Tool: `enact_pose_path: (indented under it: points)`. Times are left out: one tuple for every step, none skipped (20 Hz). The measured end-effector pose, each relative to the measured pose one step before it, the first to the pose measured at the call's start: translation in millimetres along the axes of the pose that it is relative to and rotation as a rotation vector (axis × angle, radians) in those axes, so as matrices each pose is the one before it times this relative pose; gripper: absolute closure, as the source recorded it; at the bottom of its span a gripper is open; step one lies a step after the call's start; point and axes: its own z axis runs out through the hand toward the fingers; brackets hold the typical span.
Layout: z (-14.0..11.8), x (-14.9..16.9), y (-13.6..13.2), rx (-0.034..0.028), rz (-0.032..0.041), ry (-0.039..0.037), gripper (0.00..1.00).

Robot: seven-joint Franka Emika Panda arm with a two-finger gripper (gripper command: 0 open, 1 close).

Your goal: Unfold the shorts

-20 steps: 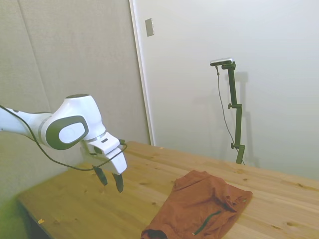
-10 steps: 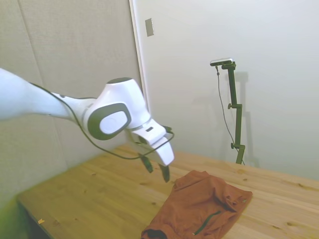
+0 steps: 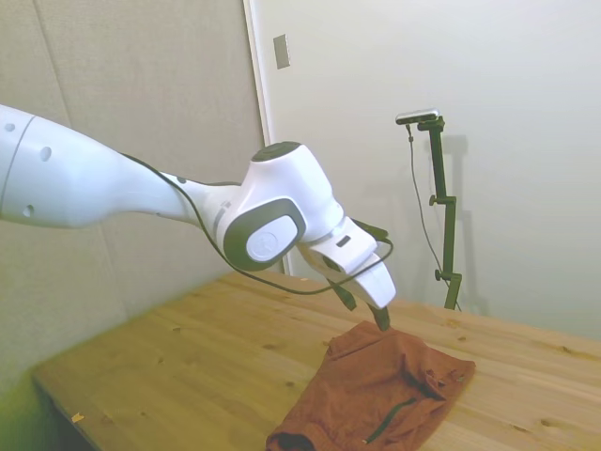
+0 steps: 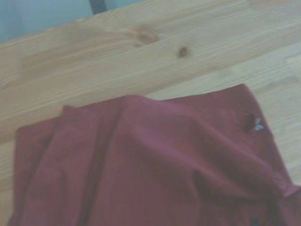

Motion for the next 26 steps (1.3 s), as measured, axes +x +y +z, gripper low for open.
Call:
enact_pose_path:
  points:
    - [6.24, 14.19, 4.03, 0.00407, 0.02815, 0.00043, 0.00]
    - [7.83, 14.36, 3.47, 0.00327, 0.02467, -0.00079, 0.00]
    - [8.89, 12.07, 2.38, 0.00631, 0.01942, -0.00709, 0.00]
    - [9.69, 10.05, 1.10, 0.00454, 0.01197, -0.00534, 0.00]
    - [10.78, 8.10, 1.00, -0.00293, 0.01263, -0.00331, 0.00]
    - [11.59, 6.13, 0.92, -0.00542, 0.01127, -0.00606, 0.00]
    - [12.51, 4.54, 0.45, -0.00631, 0.01199, -0.00673, 0.00]
    - [11.59, 2.84, -0.58, -0.00439, 0.00936, -0.00639, 0.00]
    - [10.84, 1.29, -1.44, -0.00534, 0.00452, -0.00680, 0.00]
    - [9.44, -0.12, -1.91, -0.00550, 0.00082, -0.00646, 0.00]
    - [8.80, -1.84, -2.47, -0.00452, -0.00197, -0.00631, 0.00]
    - [7.82, -3.04, -3.12, -0.00180, -0.00068, -0.00811, 0.00]
    - [7.10, -3.80, -2.12, -0.00082, 0.00188, -0.01040, 0.00]
    - [5.91, -3.49, -1.45, -0.00253, 0.00090, -0.00826, 0.00]
    - [4.75, -3.17, -0.95, -0.00174, 0.00346, -0.00747, 0.00]
    - [3.87, -2.49, -0.48, -0.00008, 0.00566, -0.00767, 0.00]
    - [3.26, -1.45, 0.18, 0.00065, 0.00604, -0.00643, 0.00]
    - [2.04, -0.51, 0.46, -0.00065, 0.00370, -0.00308, 1.00]
    - [1.52, -0.14, 0.52, 0.00268, 0.00738, -0.00427, 1.00]
    - [1.12, 0.17, 0.59, 0.00435, 0.00953, -0.00442, 1.00]
    - [1.01, 0.14, 0.50, 0.00168, 0.00514, -0.00237, 1.00]
    - [1.05, -0.05, 0.38, 0.00181, 0.00532, -0.00296, 1.00]
    - [0.71, 0.00, 0.20, -0.00014, 0.00124, -0.00091, 1.00]
    - [0.64, 0.04, -0.09, -0.00048, -0.00021, -0.00021, 1.00]
    - [1.05, -0.09, -0.20, -0.00080, -0.00049, -0.00059, 1.00]
    - [1.41, -0.08, 0.07, -0.00148, -0.00027, -0.00085, 1.00]
